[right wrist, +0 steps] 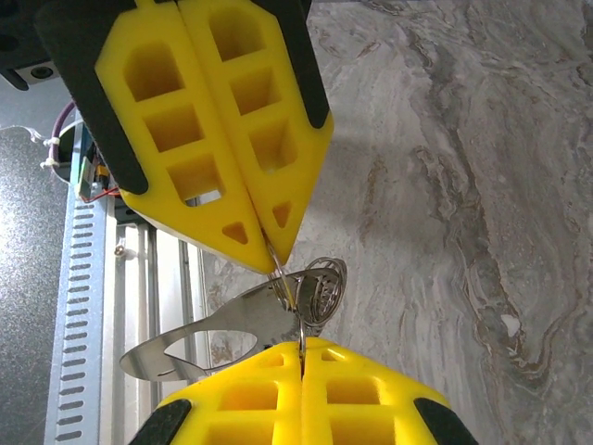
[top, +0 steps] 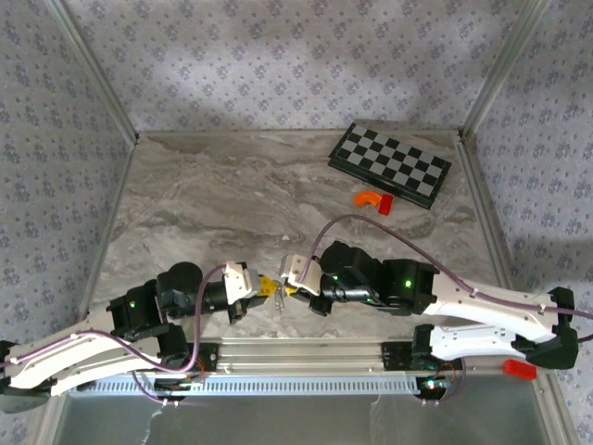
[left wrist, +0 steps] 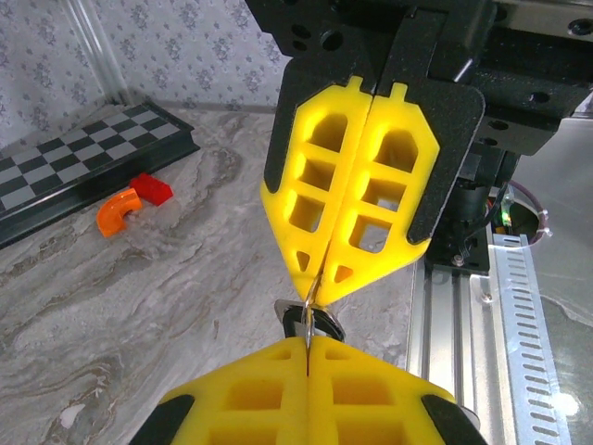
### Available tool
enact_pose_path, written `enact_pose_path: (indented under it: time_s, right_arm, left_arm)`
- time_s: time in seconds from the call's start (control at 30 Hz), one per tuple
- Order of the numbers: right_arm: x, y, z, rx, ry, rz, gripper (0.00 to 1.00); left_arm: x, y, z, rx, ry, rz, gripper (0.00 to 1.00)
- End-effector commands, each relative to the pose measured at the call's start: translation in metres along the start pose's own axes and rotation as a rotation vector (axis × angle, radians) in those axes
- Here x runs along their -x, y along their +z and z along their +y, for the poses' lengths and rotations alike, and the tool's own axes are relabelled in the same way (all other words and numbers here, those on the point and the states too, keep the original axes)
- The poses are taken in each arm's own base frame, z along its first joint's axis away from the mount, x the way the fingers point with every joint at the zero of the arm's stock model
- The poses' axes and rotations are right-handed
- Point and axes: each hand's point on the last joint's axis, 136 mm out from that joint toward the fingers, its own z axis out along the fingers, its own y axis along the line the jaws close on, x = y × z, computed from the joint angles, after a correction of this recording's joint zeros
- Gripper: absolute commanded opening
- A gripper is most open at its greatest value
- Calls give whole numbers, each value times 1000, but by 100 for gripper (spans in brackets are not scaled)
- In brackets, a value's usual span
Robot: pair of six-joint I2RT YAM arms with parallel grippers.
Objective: Put the keys on the keyring
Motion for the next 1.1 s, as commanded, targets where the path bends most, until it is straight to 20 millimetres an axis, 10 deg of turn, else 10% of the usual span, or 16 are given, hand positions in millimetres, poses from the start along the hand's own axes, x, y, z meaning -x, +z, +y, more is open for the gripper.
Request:
enact_pose_path:
  time_s: [0.0, 1.07]
  right_arm:
    - [1, -5, -4, -14, -7, -6, 0]
    - [6, -2, 4, 23, -23, -31, 0]
  left_arm:
    - [17, -5, -2, -9, 25, -53, 0]
    - [16, -5, -2, -4, 24, -53, 0]
